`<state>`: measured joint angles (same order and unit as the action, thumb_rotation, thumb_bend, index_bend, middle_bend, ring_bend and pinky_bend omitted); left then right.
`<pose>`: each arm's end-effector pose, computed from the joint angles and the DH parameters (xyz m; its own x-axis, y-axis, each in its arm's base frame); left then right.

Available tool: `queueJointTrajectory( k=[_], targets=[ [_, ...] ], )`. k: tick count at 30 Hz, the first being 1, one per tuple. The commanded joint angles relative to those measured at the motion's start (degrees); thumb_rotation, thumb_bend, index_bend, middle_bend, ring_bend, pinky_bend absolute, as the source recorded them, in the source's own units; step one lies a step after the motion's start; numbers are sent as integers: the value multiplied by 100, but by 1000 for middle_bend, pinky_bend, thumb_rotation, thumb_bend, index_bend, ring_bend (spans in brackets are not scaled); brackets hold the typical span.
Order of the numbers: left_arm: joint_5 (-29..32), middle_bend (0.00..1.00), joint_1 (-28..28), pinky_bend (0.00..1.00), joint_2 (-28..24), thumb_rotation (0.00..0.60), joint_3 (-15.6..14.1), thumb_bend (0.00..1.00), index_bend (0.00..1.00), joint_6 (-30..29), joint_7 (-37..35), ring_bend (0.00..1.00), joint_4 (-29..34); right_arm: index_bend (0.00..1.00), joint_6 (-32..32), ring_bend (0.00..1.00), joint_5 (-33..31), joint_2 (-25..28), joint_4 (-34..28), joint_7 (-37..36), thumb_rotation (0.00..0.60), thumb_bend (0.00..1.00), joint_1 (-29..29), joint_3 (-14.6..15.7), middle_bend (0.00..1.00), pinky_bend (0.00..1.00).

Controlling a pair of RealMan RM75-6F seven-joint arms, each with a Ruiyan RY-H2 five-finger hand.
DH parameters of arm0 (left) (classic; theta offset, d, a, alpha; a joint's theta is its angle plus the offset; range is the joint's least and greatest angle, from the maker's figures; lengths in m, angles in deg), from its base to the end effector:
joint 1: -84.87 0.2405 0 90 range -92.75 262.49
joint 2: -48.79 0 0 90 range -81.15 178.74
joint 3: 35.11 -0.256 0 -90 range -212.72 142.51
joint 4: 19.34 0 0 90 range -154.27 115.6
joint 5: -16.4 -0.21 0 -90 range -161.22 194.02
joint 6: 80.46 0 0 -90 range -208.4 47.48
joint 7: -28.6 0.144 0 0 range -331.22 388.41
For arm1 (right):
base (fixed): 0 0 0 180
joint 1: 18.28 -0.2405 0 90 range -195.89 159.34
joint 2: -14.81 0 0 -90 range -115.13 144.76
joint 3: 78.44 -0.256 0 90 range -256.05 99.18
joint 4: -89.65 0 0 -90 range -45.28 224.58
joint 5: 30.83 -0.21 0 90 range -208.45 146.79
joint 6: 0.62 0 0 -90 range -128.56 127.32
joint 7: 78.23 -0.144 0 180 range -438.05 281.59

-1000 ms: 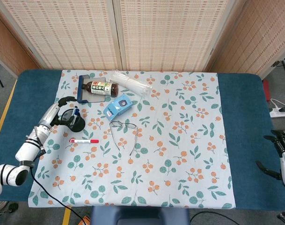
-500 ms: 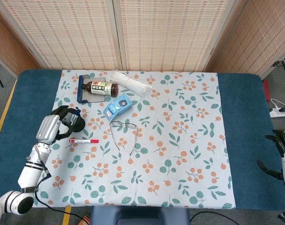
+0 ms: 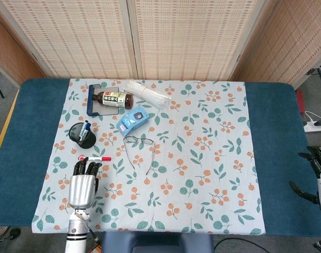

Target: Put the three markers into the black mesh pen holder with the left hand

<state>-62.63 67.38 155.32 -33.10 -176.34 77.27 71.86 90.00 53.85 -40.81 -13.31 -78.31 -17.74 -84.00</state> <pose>-0.1592 0.2047 -0.0218 0.5059 -0.1040 0.8563 0.8588 -0.0328 -0.5113 -0.2930 -0.1599 0.2082 0.3626 0.1018 0.9264 -0.9312 0.0793 0.3558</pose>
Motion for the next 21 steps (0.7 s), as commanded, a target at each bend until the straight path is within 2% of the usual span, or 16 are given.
queueJointTrajectory(
  k=[1, 8, 21],
  targets=[
    [-229, 326, -43, 194, 509, 600, 74, 397, 337, 54, 342, 143, -385, 264, -10, 259, -11, 0, 7, -16, 600, 99, -3, -2, 144, 163],
    [-107, 330, -329, 193, 745, 600, 494, 396, 357, 550, 507, 144, -735, 264, -28, 259, -9, 9, 19, -54, 600, 99, -8, -1, 144, 163],
    [660, 325, -650, 190, 851, 600, 1186, 397, 358, 1332, 285, 144, -1579, 264, -93, 259, -55, 1, 42, -41, 600, 99, -30, -2, 144, 163]
  ],
)
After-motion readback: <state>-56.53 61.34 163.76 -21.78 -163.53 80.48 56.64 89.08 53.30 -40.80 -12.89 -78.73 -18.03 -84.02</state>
